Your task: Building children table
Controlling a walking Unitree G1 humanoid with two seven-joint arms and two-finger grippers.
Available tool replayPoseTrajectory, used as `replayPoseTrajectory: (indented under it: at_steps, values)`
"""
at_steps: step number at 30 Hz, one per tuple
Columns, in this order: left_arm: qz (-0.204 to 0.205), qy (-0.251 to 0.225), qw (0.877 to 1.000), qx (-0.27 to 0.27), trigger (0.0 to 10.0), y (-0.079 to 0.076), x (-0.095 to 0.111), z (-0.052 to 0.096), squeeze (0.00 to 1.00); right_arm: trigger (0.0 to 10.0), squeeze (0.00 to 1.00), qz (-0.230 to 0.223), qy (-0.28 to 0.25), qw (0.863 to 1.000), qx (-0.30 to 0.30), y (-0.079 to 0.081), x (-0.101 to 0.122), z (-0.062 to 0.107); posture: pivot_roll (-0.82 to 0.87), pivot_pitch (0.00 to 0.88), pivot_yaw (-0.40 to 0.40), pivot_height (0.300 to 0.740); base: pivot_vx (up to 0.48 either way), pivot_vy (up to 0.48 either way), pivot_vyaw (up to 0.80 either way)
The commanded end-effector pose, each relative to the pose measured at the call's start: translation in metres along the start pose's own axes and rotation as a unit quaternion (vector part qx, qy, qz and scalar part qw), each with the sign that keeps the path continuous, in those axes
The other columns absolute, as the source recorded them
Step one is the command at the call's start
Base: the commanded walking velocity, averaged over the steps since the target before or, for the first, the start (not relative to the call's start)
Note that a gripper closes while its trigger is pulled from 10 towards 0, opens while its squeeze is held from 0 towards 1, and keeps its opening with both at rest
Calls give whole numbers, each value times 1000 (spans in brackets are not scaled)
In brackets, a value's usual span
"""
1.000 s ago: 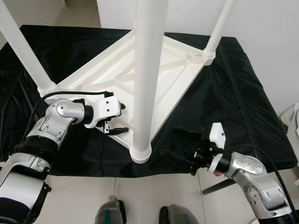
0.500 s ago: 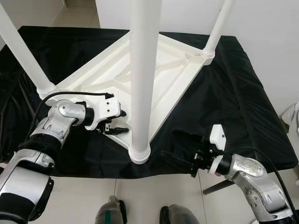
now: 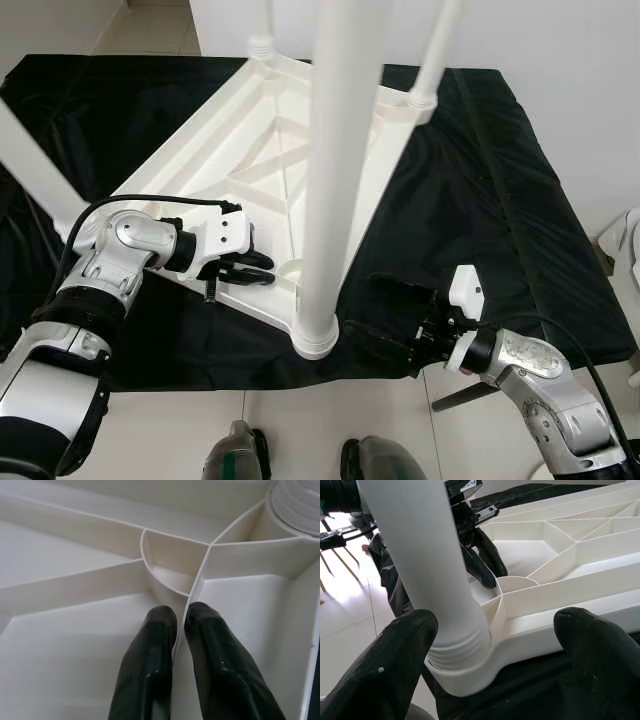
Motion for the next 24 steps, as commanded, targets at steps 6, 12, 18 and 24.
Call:
replayPoseTrajectory:
  at_steps: [6,12,18,24]
  values:
    - [71,32,997,3,0,-17,-29,-3,0,10000,0,-2,-10,1000,3,-1,8,9,-133,120,29,740,0,0,0]
    - [73,22,997,7,0,-15,-25,-5,0,10000,0,2,-6,1000,3,-2,8,11,-136,122,30,740,0,0,0]
    - [43,-56,997,-2,0,-21,15,-28,0,10000,0,14,-14,1000,-23,-10,10,8,-130,124,30,740,0,0,0]
    - [28,-110,994,-2,2980,-27,46,-46,0,10000,0,19,-27,998,-45,-17,13,3,-129,122,29,740,0,0,0]
Point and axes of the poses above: a point about 5 cm out from each wrist's last joint towards the gripper, its own z axis pointing back from the gripper into the wrist, its own x axis along the axis of the wrist's last joint, y = z × x, the point moved 5 cm from there along -z, pointing out of the wrist towards the gripper, and after that the axes turned 7 degrees about -z, right-handed, at the moved point
